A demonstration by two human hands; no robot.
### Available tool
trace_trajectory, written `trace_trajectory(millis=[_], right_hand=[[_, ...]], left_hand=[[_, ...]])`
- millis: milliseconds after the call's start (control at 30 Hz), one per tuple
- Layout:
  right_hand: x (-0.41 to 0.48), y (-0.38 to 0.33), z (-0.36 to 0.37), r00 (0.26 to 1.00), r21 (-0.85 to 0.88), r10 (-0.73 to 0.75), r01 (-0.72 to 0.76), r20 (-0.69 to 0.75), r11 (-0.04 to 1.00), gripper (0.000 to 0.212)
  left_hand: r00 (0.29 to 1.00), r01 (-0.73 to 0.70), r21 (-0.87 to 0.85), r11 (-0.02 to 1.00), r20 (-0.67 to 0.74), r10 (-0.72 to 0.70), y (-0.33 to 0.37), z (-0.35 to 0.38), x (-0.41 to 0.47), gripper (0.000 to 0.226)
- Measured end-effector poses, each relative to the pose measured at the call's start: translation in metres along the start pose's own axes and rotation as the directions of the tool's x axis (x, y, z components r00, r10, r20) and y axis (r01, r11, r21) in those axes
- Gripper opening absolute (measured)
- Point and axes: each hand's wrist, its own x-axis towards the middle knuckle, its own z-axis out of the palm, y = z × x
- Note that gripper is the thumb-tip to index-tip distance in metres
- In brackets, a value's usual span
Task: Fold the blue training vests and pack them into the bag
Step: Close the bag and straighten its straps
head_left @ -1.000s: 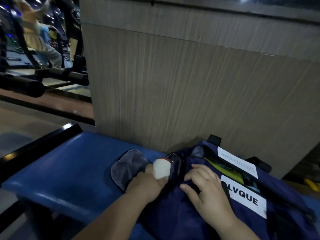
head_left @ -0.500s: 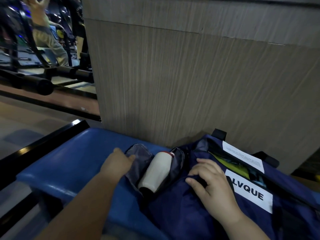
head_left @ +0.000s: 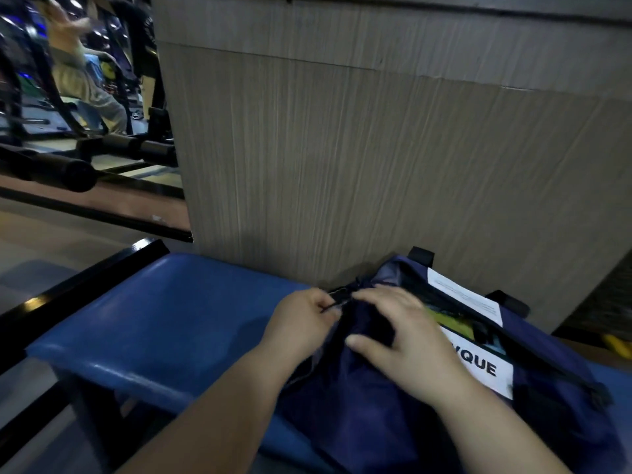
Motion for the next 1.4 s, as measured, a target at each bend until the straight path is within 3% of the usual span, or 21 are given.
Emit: trace_trajectory(millis=[67, 133, 267, 367, 467, 533, 633, 733, 867, 1000, 1100, 1200, 1300, 1400], right_hand=[[-0.006, -0.009, 0.015, 0.992, -0.033, 0.047, -0.043, 0.119, 0.999, 0.072], [-0.009, -0.011, 0.026, 0.982, -0.087, 0.066, -0.052, 0.175, 0.995, 0.077], [-0.004, -0.016, 0.033, 0.986, -0.180, 0.007, 0.023, 0.164, 0.983, 0.065], [-0.001, -0.026, 0.035, 0.970, -0.278, -0.090, 0.153, 0.228, 0.948, 0.055], [-0.005, -0.030, 0.042, 0.946, -0.297, -0.022, 0.123, 0.322, 0.947, 0.045], [-0.011, -0.026, 0.049, 0.953, -0.331, 0.006, 0.099, 0.304, 0.938, 0.042], [-0.021, -0.011, 0.058, 0.975, -0.288, 0.069, -0.005, 0.211, 0.958, 0.045], [-0.025, -0.001, 0.060, 0.978, -0.209, 0.107, -0.068, 0.182, 0.976, 0.055], [-0.024, 0.000, 0.058, 0.972, -0.203, 0.101, -0.058, 0.213, 0.978, 0.062], [-0.025, 0.004, 0.043, 0.956, -0.116, 0.051, -0.018, 0.290, 0.993, 0.072], [-0.032, 0.014, 0.019, 0.982, 0.005, 0.052, -0.054, 0.181, 0.999, 0.063], [-0.048, 0.036, -0.008, 0.985, -0.005, 0.145, -0.146, -0.089, 0.989, 0.043], [-0.069, 0.072, -0.047, 0.851, -0.070, 0.382, -0.433, -0.361, 0.899, 0.033], [-0.096, 0.109, -0.084, 0.581, -0.066, 0.726, -0.795, -0.368, 0.603, 0.039]], left_hand=[[0.994, 0.046, -0.082, 0.996, 0.104, -0.037, -0.006, 0.009, -0.003, 0.007], [0.981, 0.113, -0.214, 0.970, 0.181, -0.074, -0.015, 0.009, -0.008, 0.022], [0.953, 0.281, -0.592, 0.755, 0.265, -0.146, -0.028, 0.002, -0.019, 0.020], [0.941, 0.329, -0.669, 0.666, 0.293, -0.170, -0.036, -0.004, -0.025, 0.021], [0.951, 0.295, -0.622, 0.725, 0.267, -0.159, -0.041, -0.009, -0.032, 0.023], [0.964, 0.258, -0.549, 0.795, 0.205, -0.171, -0.050, -0.012, -0.033, 0.018], [0.971, 0.230, -0.217, 0.949, 0.118, -0.209, -0.073, -0.017, -0.031, 0.009], [0.938, 0.272, 0.024, 0.962, 0.215, -0.271, -0.087, -0.015, -0.032, 0.022], [0.937, 0.246, -0.043, 0.968, 0.265, -0.226, -0.073, -0.008, -0.035, 0.042], [0.959, 0.071, -0.088, 0.994, 0.280, -0.044, -0.044, 0.009, -0.029, 0.049], [0.936, -0.013, -0.056, 0.998, 0.350, 0.032, -0.020, 0.029, -0.022, 0.062], [0.939, -0.100, 0.079, 0.992, 0.338, 0.068, -0.002, 0.047, -0.015, 0.074], [0.951, -0.134, 0.122, 0.984, 0.296, 0.093, 0.008, 0.062, -0.011, 0.089], [0.969, -0.158, 0.219, 0.963, 0.220, 0.109, 0.010, 0.076, -0.009, 0.100]])
